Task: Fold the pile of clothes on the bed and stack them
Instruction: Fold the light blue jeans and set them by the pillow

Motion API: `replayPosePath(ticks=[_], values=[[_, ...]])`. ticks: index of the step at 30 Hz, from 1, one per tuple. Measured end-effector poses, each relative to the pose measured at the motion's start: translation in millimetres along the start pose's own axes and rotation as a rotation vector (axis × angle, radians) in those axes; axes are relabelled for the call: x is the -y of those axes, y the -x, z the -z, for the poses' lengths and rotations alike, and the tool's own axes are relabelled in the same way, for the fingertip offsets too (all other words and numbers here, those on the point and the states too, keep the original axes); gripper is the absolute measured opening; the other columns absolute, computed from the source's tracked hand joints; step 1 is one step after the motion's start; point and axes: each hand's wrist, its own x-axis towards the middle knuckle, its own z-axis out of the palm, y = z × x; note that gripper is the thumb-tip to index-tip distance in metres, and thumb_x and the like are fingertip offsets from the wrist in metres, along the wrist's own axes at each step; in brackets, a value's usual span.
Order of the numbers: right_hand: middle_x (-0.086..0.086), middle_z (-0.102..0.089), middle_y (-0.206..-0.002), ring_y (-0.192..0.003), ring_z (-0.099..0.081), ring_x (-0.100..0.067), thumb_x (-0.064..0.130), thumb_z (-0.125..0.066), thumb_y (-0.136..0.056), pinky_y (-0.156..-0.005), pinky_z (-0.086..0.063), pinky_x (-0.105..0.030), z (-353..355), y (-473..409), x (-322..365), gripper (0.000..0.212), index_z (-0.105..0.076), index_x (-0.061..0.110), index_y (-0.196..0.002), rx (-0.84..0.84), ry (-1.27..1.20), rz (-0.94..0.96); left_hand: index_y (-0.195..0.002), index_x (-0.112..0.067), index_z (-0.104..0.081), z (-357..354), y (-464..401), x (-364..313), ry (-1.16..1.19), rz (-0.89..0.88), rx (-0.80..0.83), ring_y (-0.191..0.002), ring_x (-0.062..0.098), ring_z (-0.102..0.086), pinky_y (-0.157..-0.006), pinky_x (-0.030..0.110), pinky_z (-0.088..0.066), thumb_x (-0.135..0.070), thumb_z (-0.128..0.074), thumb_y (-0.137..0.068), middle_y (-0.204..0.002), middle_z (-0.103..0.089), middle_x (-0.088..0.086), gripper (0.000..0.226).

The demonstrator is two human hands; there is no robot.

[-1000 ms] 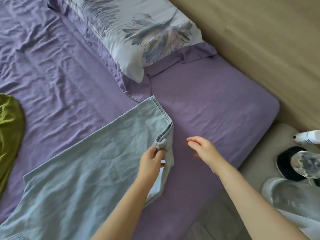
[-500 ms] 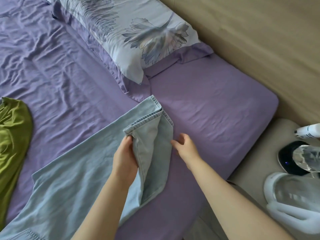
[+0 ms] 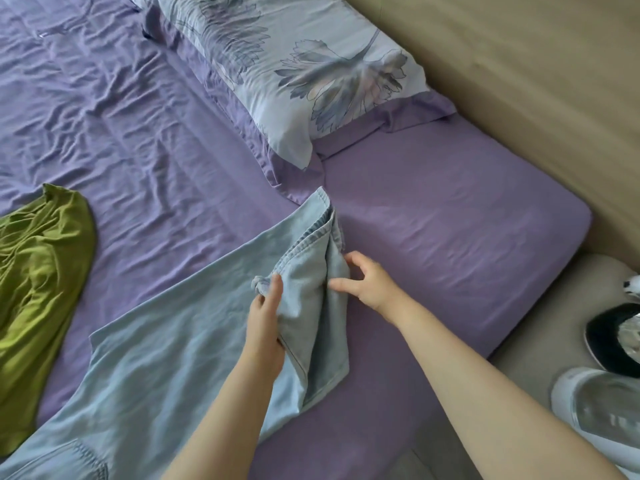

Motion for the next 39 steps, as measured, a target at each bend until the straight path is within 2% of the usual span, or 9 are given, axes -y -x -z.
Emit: replayPosePath(ticks=[3, 11, 15, 19, 28, 31, 34, 37, 39], values=[[0.016, -0.066, -0.107, -0.105, -0.059, -0.002, 0.016, -0.071, -0.079, -0.086, -0.048, -0.017, 1.6, 1.3, 7.2, 0.029, -0.060, 0.035, -0.098, 0.165, -0.034, -0.003, -0.122, -0.008, -0.057, -3.0, -2.1, -1.0, -0.067, -0.119, -0.144, -0.098, 0.028, -0.068, -0.083, 0.041, -0.055, -0.021, -0.063, -0.091, -0.116, -0.067, 0.016, 0.034], [0.017, -0.060, -0.116, -0.102, -0.057, 0.011, 0.012, -0.072, -0.082, -0.091, -0.051, -0.020, 10.1, 16.1, 10.7, 0.052, -0.048, 0.041, -0.118, 0.154, 0.077, 0.051, -0.101, -0.019, -0.063, -10.2, -6.0, -18.9, 0.151, -0.111, -0.084, -0.094, 0.026, -0.067, -0.093, 0.045, -0.050, -0.025, -0.047, -0.100, -0.101, -0.071, 0.009, 0.018], [0.004, -0.057, -0.128, -0.122, -0.050, -0.012, 0.031, -0.072, -0.078, -0.100, -0.042, -0.030, 27.3, 31.0, 10.4, 0.071, -0.038, 0.034, -0.140, 0.109, 0.455, -0.007, -0.111, -0.025, -0.063, -16.7, 0.0, -15.4, 0.146, -0.089, -0.017, -0.100, 0.021, -0.067, -0.090, 0.039, -0.051, -0.032, -0.046, -0.100, -0.109, -0.071, 0.005, 0.021], [0.015, -0.060, -0.094, -0.089, -0.051, -0.013, 0.038, -0.063, -0.082, -0.091, -0.030, -0.027, 65.2, 48.7, -3.8, 0.069, -0.031, 0.037, -0.143, -0.075, 0.844, -0.055, -0.109, -0.030, -0.063, -35.6, 8.3, -4.7, 0.086, -0.041, 0.058, -0.094, 0.013, -0.070, -0.075, 0.028, -0.052, -0.037, -0.046, -0.100, -0.103, -0.073, -0.003, 0.020], [-0.014, -0.041, -0.144, -0.132, -0.041, -0.028, 0.025, -0.072, -0.084, -0.106, -0.035, -0.036, 56.3, 61.6, -66.2, 0.075, -0.032, 0.009, -0.145, -0.237, 0.340, -0.335, -0.084, -0.014, -0.058, -84.9, 21.5, 40.5, -0.329, -0.111, 0.031, -0.073, 0.018, -0.052, -0.059, 0.025, -0.042, -0.026, -0.051, -0.098, -0.075, -0.057, 0.002, 0.019], [-0.011, -0.061, -0.117, -0.107, -0.059, -0.028, 0.014, -0.072, -0.082, -0.090, -0.047, -0.038, 44.3, 58.3, -69.5, 0.045, -0.056, 0.005, -0.123, -0.315, 0.129, -0.367, -0.065, -0.015, -0.038, -84.8, 19.8, 48.8, -0.646, -0.381, -0.004, -0.064, 0.016, -0.031, -0.061, 0.033, -0.026, -0.023, -0.054, -0.094, -0.063, -0.032, 0.002, 0.035], [-0.008, -0.062, -0.077, -0.062, -0.053, -0.016, 0.005, -0.065, -0.083, -0.056, -0.043, -0.027, 52.6, 63.9, -71.2, 0.014, -0.064, 0.000, -0.096, -0.368, -0.071, -0.366, -0.060, -0.021, -0.040, -93.8, 20.6, 49.6, -0.827, -0.585, 0.000, -0.059, 0.007, -0.038, -0.057, 0.024, -0.026, -0.029, -0.056, -0.093, -0.064, -0.042, -0.006, 0.038], [-0.006, -0.058, -0.075, -0.059, -0.051, -0.014, 0.007, -0.057, -0.093, -0.050, -0.044, -0.022, 55.3, 73.5, -74.7, 0.013, -0.060, 0.003, -0.105, -0.471, -0.372, -0.418, -0.099, -0.023, -0.069, -107.9, 19.6, 61.5, -0.863, -0.503, 0.187, -0.091, 0.005, -0.057, -0.079, 0.025, -0.043, -0.030, -0.062, -0.090, -0.097, -0.066, -0.003, 0.013], [-0.006, -0.063, -0.090, -0.073, -0.061, -0.017, 0.017, -0.048, -0.099, -0.061, -0.050, -0.028, 57.0, 79.1, -76.6, 0.016, -0.058, 0.007, -0.107, -0.582, -0.531, -0.428, -0.129, -0.020, -0.059, -110.3, 14.5, 75.7, -0.909, -0.324, 0.235, -0.118, 0.013, -0.053, -0.102, 0.029, -0.039, -0.032, -0.061, -0.092, -0.127, -0.060, 0.000, 0.039]])
